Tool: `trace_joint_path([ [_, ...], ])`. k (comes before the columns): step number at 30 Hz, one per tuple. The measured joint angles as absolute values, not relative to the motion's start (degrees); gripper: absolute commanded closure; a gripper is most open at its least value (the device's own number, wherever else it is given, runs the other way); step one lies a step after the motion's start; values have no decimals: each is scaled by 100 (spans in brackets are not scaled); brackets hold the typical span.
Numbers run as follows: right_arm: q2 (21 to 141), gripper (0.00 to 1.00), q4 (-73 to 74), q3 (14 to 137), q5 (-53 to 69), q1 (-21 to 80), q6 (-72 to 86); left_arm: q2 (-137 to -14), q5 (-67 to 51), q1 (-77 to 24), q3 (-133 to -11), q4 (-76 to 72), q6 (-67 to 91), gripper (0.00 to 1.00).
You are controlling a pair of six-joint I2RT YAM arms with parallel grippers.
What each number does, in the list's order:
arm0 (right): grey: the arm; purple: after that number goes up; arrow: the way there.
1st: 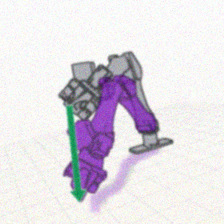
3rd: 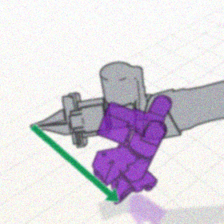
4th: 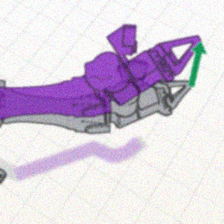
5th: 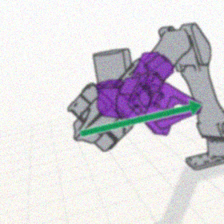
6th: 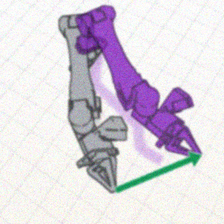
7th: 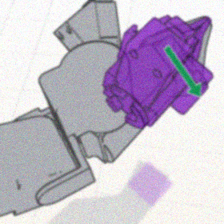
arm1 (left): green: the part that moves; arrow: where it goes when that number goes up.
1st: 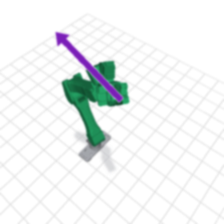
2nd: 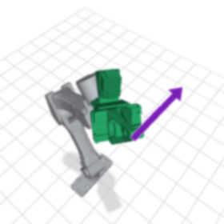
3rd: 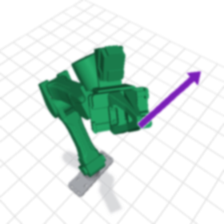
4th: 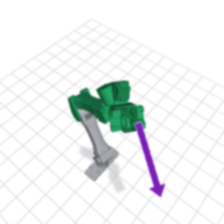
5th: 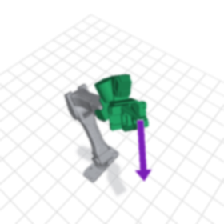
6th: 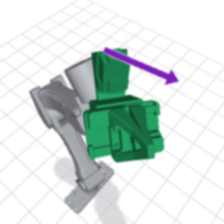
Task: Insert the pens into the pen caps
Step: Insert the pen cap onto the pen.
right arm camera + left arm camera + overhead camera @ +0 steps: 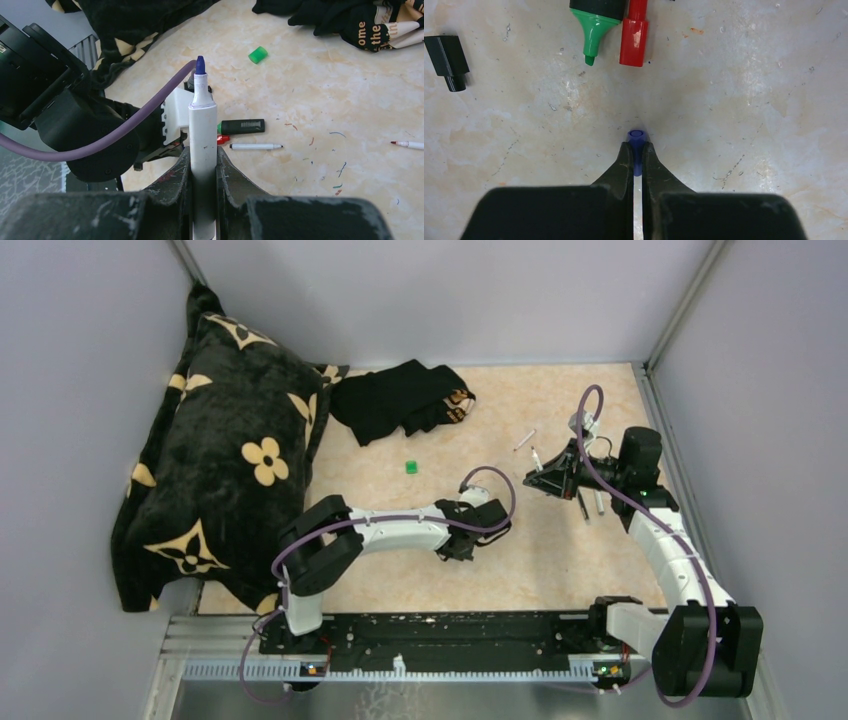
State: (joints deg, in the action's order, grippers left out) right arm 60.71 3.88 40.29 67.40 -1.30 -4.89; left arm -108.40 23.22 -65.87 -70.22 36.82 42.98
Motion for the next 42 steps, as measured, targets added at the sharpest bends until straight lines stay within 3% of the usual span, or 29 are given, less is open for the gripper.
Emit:
trace_joint_path([
  [9, 6071, 100, 390, 4029, 6744, -130, -491, -10239, 2283, -6571, -6252, 2974, 4016, 100],
  [17, 6071, 100, 392, 4027, 6812, -132, -499, -8678, 2169, -6453, -5271, 2084, 3712, 100],
  [27, 5964, 100, -32, 3894, 7345, -132, -294, -6587, 1949, -6390, -3651, -1203, 3398, 100],
  [42, 5964, 100, -821, 3599, 7990, 381, 307, -6731, 1494, -6386, -3155, -5050, 3177, 100],
])
